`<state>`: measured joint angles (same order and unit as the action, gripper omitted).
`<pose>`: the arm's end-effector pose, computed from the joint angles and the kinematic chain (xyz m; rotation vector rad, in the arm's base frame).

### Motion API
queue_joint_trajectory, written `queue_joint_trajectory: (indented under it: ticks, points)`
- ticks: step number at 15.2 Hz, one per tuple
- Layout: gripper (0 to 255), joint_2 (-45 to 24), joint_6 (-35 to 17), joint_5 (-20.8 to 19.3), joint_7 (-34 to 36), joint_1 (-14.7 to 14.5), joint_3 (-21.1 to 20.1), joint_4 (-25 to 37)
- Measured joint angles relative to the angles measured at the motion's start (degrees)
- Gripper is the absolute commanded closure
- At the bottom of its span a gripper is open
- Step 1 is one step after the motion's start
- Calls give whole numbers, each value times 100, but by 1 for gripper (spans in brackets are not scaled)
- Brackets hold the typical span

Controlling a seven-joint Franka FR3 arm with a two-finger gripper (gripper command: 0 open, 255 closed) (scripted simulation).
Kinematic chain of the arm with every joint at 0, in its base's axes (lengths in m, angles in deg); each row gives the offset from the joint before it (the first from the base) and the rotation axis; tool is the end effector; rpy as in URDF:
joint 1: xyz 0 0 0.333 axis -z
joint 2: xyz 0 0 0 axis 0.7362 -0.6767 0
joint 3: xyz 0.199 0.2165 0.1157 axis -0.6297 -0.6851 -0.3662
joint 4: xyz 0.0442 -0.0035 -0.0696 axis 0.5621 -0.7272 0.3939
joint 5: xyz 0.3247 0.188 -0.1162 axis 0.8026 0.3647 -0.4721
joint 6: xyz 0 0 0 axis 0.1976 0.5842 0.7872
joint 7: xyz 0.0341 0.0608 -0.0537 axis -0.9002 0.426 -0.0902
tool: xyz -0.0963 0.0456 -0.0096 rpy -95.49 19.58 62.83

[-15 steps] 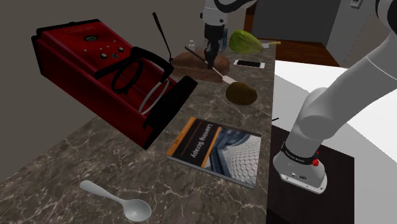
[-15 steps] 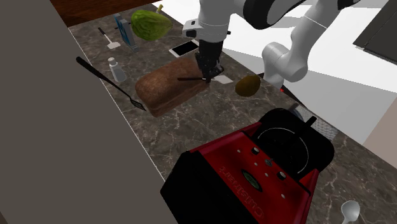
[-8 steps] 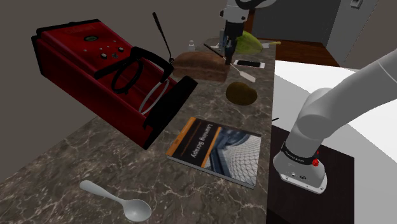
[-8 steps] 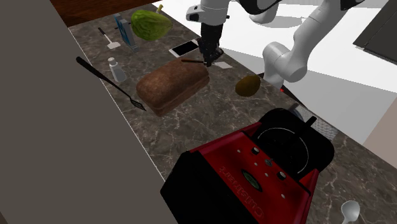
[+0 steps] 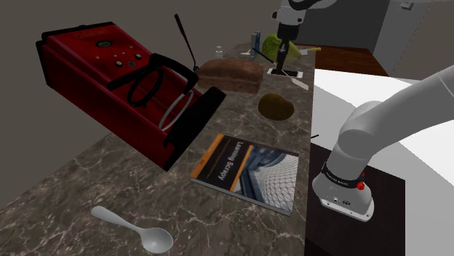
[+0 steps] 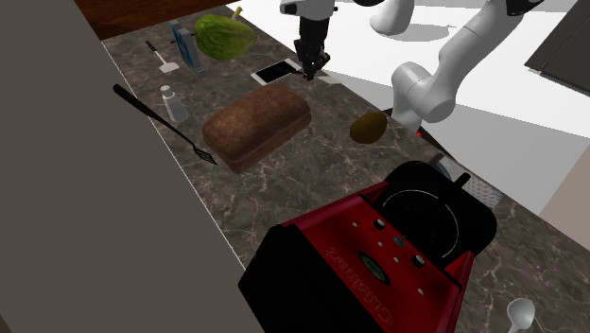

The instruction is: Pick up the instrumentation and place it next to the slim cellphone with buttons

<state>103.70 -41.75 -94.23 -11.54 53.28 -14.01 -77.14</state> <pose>0.3520 -0.1285 0.5721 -3.1029 -0.4141 -0.1034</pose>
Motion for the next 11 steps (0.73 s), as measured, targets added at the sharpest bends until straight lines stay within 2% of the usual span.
queue_joint_trajectory:
  ticks: [11]
  points:
    - [255, 65, -809, -70, -44, 43, 86, -807]
